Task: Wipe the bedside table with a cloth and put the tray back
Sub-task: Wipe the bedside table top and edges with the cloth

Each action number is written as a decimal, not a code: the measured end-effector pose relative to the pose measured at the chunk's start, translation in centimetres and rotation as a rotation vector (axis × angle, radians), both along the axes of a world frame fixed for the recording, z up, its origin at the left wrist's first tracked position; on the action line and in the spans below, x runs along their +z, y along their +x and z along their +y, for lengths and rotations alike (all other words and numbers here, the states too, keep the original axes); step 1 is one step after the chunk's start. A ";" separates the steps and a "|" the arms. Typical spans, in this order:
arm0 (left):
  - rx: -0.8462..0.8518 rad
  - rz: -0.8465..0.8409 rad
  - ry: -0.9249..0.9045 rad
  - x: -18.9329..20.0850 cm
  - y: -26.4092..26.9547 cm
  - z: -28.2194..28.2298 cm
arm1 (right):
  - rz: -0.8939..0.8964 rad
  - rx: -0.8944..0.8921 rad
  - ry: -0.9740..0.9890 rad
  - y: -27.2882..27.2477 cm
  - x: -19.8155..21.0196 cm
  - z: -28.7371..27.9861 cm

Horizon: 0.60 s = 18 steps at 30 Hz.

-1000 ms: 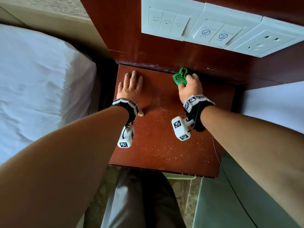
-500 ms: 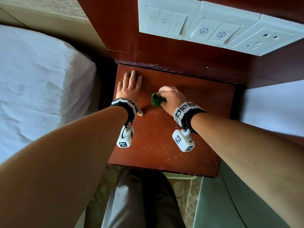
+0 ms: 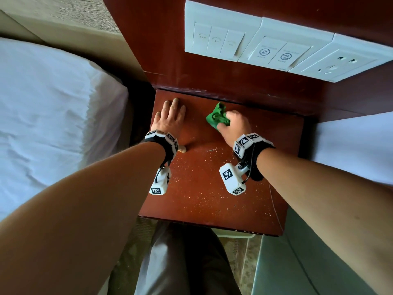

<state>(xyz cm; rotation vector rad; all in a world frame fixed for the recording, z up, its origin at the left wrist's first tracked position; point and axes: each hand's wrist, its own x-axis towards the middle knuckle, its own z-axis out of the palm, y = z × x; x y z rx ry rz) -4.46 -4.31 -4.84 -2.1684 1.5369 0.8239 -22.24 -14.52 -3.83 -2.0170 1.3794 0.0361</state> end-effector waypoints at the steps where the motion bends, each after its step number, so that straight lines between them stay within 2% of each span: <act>1: 0.003 0.009 -0.010 0.1 0.3 0.1 | 0.002 -0.030 -0.027 0.4 -0.1 -0.2; 7: 0.034 -0.014 -0.027 0.0 1.8 2.0 | 0.096 -0.157 -0.099 3.2 -0.5 -0.8; 11: -0.051 -0.018 0.030 -0.6 2.3 2.8 | 0.122 -0.261 -0.054 4.9 -1.4 0.1; 13: -0.071 -0.038 0.027 -1.0 2.4 2.8 | 0.091 -0.200 -0.071 5.8 -1.6 0.7; 18: -0.065 -0.045 0.013 -1.1 2.3 2.9 | 0.059 0.102 -0.068 6.8 -1.6 1.2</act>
